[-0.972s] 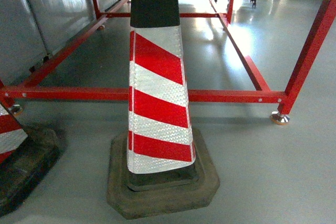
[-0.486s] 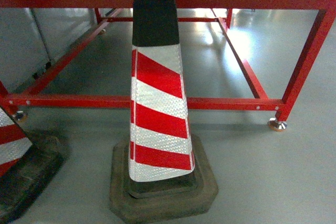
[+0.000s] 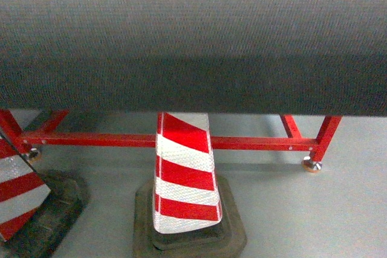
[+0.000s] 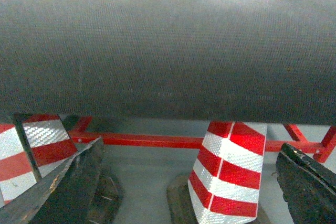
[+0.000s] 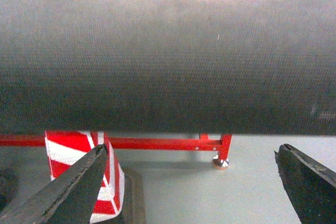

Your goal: Pick blue part to blue bin on bottom shelf

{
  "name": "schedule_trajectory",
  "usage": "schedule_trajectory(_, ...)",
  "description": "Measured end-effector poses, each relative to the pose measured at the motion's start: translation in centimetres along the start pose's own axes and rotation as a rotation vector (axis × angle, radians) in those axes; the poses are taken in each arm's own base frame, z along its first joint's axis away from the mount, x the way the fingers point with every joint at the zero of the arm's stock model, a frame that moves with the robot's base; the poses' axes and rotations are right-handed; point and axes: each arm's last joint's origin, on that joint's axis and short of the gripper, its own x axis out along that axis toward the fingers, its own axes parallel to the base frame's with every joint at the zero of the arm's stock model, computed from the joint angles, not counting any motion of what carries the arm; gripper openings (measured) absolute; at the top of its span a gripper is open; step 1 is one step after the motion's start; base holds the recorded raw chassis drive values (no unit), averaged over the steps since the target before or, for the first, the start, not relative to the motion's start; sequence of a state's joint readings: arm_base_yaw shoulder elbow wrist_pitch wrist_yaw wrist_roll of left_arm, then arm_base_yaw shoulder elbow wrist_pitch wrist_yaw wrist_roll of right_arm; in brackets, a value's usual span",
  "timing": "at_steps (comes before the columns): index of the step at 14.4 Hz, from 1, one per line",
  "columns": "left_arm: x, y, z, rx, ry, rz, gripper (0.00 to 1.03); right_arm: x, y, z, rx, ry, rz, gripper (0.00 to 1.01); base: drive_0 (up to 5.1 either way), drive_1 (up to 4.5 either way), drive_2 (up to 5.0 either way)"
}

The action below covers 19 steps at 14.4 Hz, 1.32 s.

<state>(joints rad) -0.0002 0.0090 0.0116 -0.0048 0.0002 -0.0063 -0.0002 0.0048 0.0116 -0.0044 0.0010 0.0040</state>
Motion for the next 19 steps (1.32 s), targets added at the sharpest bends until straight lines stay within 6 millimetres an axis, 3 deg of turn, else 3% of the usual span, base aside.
schedule_trajectory(19, 0.0, 0.0, 0.02, 0.007, -0.001, 0.001, 0.98, 0.0, 0.0, -0.01, -0.002, 0.001, 0.001, 0.98, 0.0, 0.0, 0.0)
